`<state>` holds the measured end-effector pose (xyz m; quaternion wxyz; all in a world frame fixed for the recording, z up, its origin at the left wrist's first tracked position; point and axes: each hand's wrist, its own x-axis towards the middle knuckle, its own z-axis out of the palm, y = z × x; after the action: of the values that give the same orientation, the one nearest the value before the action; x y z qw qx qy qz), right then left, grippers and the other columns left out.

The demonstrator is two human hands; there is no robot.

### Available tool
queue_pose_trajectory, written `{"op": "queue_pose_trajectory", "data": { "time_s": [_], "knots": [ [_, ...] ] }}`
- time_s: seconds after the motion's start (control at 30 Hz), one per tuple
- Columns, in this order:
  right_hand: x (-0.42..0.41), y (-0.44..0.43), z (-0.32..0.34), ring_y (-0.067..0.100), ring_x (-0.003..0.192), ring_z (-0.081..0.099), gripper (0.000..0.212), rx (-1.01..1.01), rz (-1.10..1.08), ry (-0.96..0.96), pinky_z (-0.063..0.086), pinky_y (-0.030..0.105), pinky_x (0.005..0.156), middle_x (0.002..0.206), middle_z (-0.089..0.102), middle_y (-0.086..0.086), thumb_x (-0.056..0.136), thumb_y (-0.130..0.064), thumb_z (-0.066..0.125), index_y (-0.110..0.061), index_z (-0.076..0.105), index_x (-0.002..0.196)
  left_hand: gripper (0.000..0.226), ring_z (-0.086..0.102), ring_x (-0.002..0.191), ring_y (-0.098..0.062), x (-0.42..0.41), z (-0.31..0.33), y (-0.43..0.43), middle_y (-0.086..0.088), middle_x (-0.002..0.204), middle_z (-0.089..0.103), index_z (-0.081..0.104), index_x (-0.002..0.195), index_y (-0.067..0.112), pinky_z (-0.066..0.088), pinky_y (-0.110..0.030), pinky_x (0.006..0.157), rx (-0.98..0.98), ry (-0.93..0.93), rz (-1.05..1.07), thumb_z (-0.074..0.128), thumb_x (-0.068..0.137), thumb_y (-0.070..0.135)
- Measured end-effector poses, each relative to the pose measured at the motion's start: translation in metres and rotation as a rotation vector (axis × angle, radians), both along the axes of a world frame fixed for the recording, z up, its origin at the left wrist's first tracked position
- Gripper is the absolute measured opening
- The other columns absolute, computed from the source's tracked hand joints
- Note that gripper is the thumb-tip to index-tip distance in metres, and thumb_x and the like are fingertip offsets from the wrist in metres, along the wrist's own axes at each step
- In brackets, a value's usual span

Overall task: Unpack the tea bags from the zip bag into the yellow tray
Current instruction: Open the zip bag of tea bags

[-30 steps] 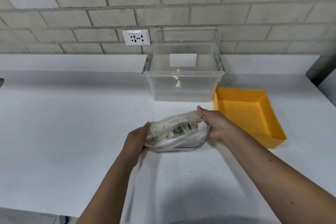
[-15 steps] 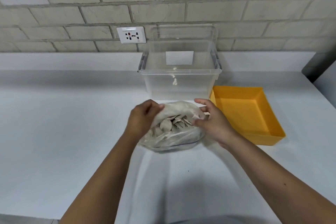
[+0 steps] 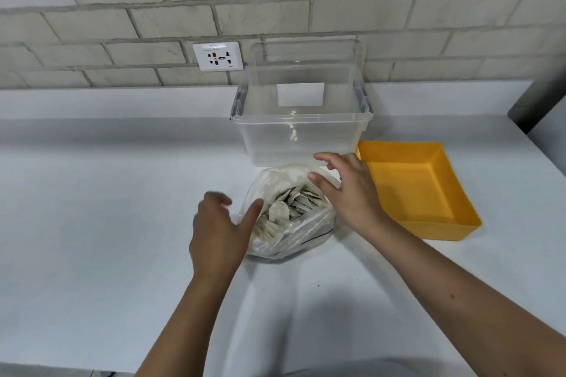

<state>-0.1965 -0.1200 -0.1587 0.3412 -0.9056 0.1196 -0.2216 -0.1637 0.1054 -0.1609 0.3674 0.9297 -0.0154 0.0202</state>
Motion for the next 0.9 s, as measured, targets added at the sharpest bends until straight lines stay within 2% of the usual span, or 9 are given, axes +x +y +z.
{"op": "queue_pose_trajectory", "data": {
  "time_s": [0.13,0.27,0.33,0.4,0.47,0.6,0.67,0.73,0.9],
  "knots": [
    [0.013,0.002,-0.009,0.015,0.097,0.059,0.035,0.005,0.048,0.094,0.044,0.026,0.077,0.102,0.064,0.001,0.092,-0.043,0.060,-0.022,0.070,0.118,0.070,0.068,0.070,-0.024,-0.016,-0.003,0.007,-0.004,0.074,0.069,0.055,0.084,0.008,0.054,-0.039,0.071,0.125,0.393,-0.079,0.051,0.082,0.077],
    [0.011,0.002,-0.018,0.012,0.078,0.064,0.026,0.035,0.007,0.105,0.046,0.023,0.066,0.090,0.074,-0.001,0.093,-0.038,0.060,-0.018,0.077,0.095,0.050,0.073,0.060,-0.026,-0.009,-0.003,0.006,-0.023,0.078,0.069,0.060,0.097,-0.013,0.063,-0.044,0.073,-0.573,0.436,0.024,0.073,0.089,0.034],
    [0.010,0.002,-0.016,0.007,0.079,0.066,0.023,0.414,-0.078,0.131,0.049,0.022,0.072,0.091,0.075,-0.003,0.094,-0.033,0.061,-0.017,0.076,0.087,0.038,0.073,0.070,-0.021,-0.004,-0.001,0.006,-0.018,0.097,0.072,0.061,0.117,-0.004,0.063,-0.031,0.072,-0.949,0.512,0.115,0.074,0.089,0.018],
    [0.008,0.004,-0.012,0.007,0.083,0.067,0.018,0.803,-0.145,0.173,0.050,0.022,0.077,0.095,0.075,-0.001,0.094,-0.028,0.062,-0.017,0.075,0.087,0.044,0.072,0.080,-0.020,-0.001,-0.004,0.003,-0.015,0.111,0.070,0.054,0.125,0.005,0.062,-0.027,0.073,-1.105,0.546,0.193,0.075,0.087,0.015],
    [0.007,0.007,-0.008,0.007,0.081,0.067,0.017,0.971,-0.151,0.217,0.049,0.021,0.074,0.094,0.074,-0.001,0.094,-0.026,0.062,-0.016,0.075,0.087,0.041,0.068,0.081,-0.023,-0.001,-0.010,-0.004,-0.013,0.107,0.067,0.056,0.116,0.007,0.063,-0.032,0.073,-1.019,0.522,0.243,0.078,0.086,0.025],
    [0.004,0.012,-0.004,0.009,0.069,0.067,0.021,1.188,-0.197,0.268,0.050,0.021,0.059,0.075,0.073,-0.004,0.095,-0.025,0.060,-0.017,0.074,0.082,0.032,0.066,0.078,-0.021,-0.007,-0.016,-0.012,0.001,0.084,0.068,0.062,0.087,0.017,0.055,-0.033,0.076,-0.484,0.111,0.193,0.068,0.090,0.048],
    [0.003,0.011,-0.001,0.014,0.067,0.064,0.022,1.357,-0.234,0.309,0.051,0.027,0.062,0.070,0.072,-0.001,0.095,-0.025,0.060,-0.014,0.073,0.081,0.032,0.068,0.071,-0.020,-0.005,-0.020,-0.008,0.002,0.071,0.069,0.067,0.079,0.018,0.056,-0.033,0.074,-0.399,0.043,0.144,0.064,0.093,0.046],
    [0.004,0.008,0.002,0.019,0.066,0.061,0.022,1.566,-0.251,0.320,0.053,0.034,0.065,0.067,0.068,0.005,0.096,-0.022,0.058,-0.009,0.070,0.083,0.027,0.071,0.068,-0.017,-0.006,-0.016,-0.007,-0.002,0.072,0.073,0.073,0.082,0.013,0.061,-0.032,0.074,-0.660,0.187,0.192,0.067,0.094,0.036],
    [0.009,0.003,0.007,0.023,0.062,0.061,0.020,1.802,-0.257,0.356,0.057,0.038,0.045,0.064,0.064,0.012,0.099,-0.017,0.051,-0.006,0.061,0.085,0.017,0.074,0.064,-0.008,-0.003,-0.009,-0.017,0.000,0.074,0.077,0.068,0.096,0.010,0.059,-0.024,0.071,-1.524,0.787,0.348,0.056,0.100,0.021]
  ]
}}
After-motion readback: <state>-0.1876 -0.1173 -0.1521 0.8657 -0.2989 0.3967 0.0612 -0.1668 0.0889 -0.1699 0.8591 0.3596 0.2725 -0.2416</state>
